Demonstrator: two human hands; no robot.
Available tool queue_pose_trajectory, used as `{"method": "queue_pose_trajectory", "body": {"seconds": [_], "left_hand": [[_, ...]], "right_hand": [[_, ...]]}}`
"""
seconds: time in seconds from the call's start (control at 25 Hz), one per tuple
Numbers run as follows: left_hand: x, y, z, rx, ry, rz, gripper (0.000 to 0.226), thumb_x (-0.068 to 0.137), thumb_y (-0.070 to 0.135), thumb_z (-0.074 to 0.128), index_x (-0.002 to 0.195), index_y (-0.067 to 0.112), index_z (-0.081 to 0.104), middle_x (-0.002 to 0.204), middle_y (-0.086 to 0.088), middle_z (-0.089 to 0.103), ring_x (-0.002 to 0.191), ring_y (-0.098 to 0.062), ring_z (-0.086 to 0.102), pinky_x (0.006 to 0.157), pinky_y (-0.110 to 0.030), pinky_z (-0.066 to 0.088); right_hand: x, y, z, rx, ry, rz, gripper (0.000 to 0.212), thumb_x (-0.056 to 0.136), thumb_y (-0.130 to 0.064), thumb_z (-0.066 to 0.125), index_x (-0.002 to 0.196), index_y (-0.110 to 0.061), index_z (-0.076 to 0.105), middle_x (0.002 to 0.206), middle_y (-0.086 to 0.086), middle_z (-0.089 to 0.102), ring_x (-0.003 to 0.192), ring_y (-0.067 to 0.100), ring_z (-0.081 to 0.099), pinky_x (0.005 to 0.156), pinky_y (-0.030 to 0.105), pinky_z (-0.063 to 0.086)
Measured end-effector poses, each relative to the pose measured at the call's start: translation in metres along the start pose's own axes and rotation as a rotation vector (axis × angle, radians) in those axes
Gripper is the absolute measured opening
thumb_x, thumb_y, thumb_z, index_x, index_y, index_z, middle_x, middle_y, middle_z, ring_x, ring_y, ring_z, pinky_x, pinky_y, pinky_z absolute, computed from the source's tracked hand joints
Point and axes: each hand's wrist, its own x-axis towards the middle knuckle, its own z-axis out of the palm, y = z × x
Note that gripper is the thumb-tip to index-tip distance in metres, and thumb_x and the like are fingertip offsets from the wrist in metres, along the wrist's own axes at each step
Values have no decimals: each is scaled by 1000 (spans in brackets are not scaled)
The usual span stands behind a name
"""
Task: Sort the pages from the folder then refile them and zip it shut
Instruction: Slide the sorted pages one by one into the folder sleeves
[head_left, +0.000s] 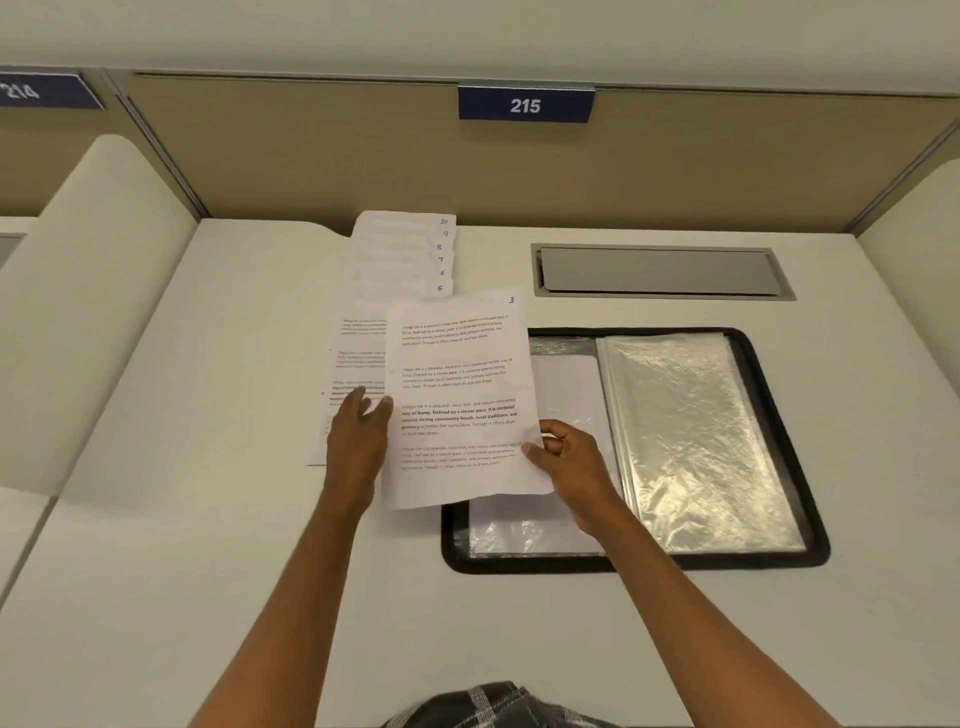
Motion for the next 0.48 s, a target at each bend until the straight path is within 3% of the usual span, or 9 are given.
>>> {"method": "queue_pose_trajectory", "body": {"seconds": [0.12, 0.24, 0.48], "left_hand": [[-5, 10, 31, -241, -203, -173, 29, 104, 26, 62, 131, 15, 67, 122, -2, 76, 111, -24, 73, 101, -50, 56], [-22, 18, 67, -285, -275, -189, 21, 102, 14, 64, 122, 15, 70, 113, -3, 79, 102, -25, 76, 85, -41, 61], [-40, 16, 134, -280, -377, -238, 25, 101, 12, 66, 125, 10, 68, 112, -10, 79, 100, -28, 77, 93, -48, 61]], "right_hand": [[-10, -3, -46, 35, -28, 17, 26, 96, -8, 69, 121, -16, 70, 109, 2, 78, 102, 22, 75, 88, 42, 61], [-18, -2, -90, 29, -37, 19, 26, 95, -6, 71, 120, -13, 70, 112, 5, 78, 104, 24, 75, 89, 40, 61], [-11, -9, -160, -5, -32, 57, 31, 93, -19, 75, 123, -18, 67, 114, 1, 77, 105, 24, 74, 88, 44, 61]]}}
